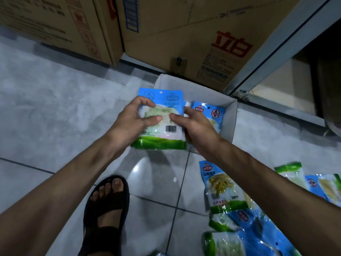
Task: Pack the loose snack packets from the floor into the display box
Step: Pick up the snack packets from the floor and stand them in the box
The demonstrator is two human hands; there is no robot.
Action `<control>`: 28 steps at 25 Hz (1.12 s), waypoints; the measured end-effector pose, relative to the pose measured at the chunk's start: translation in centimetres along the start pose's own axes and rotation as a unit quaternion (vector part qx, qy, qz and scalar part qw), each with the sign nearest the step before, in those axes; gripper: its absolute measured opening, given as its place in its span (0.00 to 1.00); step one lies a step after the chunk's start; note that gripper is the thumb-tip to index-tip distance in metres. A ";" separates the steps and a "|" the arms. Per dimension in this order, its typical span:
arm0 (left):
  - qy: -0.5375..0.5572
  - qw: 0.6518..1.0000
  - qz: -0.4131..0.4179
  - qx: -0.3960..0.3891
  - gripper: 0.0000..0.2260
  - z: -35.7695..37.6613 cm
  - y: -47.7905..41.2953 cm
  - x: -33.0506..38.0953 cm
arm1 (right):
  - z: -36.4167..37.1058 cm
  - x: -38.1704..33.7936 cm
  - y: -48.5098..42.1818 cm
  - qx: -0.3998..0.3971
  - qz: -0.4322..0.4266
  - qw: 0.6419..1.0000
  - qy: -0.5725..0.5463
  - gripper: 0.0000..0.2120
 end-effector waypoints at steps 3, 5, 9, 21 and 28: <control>-0.269 0.956 0.093 0.073 0.22 0.6 0.2 0.3 | 0.0 -1.1 0.7 0.065 -0.076 0.988 0.116 0.10; -0.288 0.946 0.137 0.060 0.18 1.5 0.5 0.9 | 0.1 -1.5 1.1 0.098 -0.130 0.967 0.194 0.09; -0.004 0.999 0.041 -0.012 0.11 2.8 1.2 2.3 | 0.7 -2.6 1.7 0.070 -0.160 0.977 0.126 0.11; 0.263 0.961 -0.076 -0.023 0.10 1.5 1.1 2.0 | -0.9 -1.3 0.6 0.122 -0.097 0.975 0.156 0.20; 0.103 0.993 -0.013 -0.052 0.12 2.1 0.3 0.9 | -1.4 -1.1 0.0 0.069 -0.025 0.995 -0.067 0.14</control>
Point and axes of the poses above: each hand's wrist, its own y-axis away from the middle knuckle, its own z-axis out of the palm, x = y × z, the point moved 1 cm from there along -y, towards the middle knuckle, and after that the axes turned 9 degrees about y, right-handed, at the moved point
